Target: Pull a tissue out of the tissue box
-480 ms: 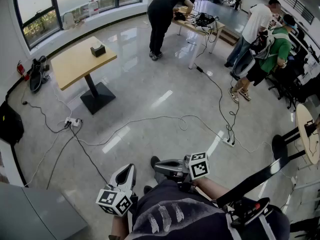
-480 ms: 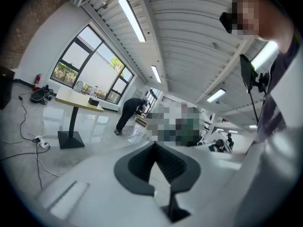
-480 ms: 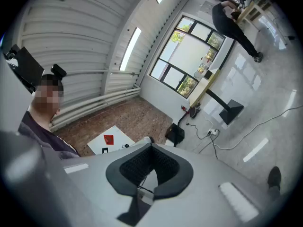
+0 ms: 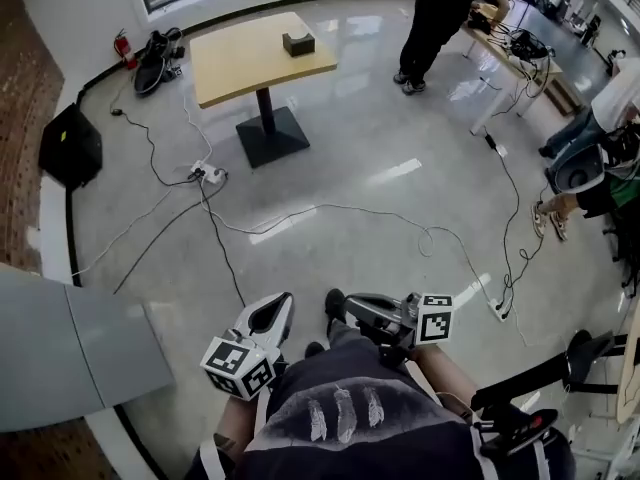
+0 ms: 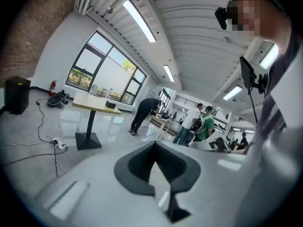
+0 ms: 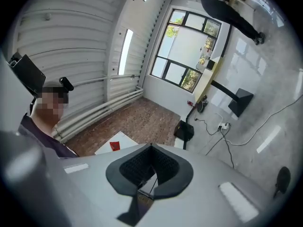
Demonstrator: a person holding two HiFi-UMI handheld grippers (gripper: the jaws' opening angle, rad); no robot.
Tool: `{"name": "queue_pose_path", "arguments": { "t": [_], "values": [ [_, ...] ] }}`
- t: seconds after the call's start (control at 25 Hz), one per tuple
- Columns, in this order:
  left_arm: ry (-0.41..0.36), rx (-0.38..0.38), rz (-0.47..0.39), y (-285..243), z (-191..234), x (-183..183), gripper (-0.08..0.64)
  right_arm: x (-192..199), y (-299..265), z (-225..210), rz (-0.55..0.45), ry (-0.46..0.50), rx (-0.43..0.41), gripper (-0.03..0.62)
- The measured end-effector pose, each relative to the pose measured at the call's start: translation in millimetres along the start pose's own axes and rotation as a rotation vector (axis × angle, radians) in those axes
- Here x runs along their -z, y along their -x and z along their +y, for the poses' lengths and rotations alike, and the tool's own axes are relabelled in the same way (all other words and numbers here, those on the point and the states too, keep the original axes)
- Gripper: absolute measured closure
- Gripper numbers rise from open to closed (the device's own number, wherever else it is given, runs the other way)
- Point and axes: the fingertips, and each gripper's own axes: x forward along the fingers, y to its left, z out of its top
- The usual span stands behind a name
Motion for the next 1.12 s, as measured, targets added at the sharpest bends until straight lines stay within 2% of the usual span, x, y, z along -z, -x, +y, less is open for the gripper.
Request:
{"name": "queue_pose_path", "arguments": {
  "t": [0.16,0.28,0.44,0.6,0.8,0.96,1.12],
  "values": [
    [-0.017,0.008,0.051,-38.9,2.6,-27.3,0.557,-37.4,-6.5,-19.1,-0.027,-0.076,-0.034,0.595],
    [-0.056,0.011,0.098,-70.8,7.9,-51.4,0.557,-62.0,-9.9,-44.8,-0.042,-0.129,-0.016,0.595],
    [-0.078,0.026,0.091,-126.4,13.7,-84.5,0.557,-101.7,-4.5,-81.3,-0.054,-0.16,-0.014,0.595],
    [-0.084,-0.004,0.075,-164.9,15.2,-116.4,0.557,-138.3,-10.1,-103.7,0.015,-0.151,-0.052,0.595],
    [-0.077,-0.037,0.085,-190.1,37.7,-127.9,0.557,-175.0,-26.8,-120.7,0.058,-0.109,-0.071,0.595],
    [-0.059,0.001,0.077,-215.1,62.3,-134.9,0.557,-194.0,-38.8,-141.2,0.058,-0.083,-0.031,0.595],
    [-0.062,0.1,0.083,-251.0,87.9,-150.9,0.557,-215.1,-58.6,-155.0,0.013,-0.074,0.016,0.595]
  ]
}}
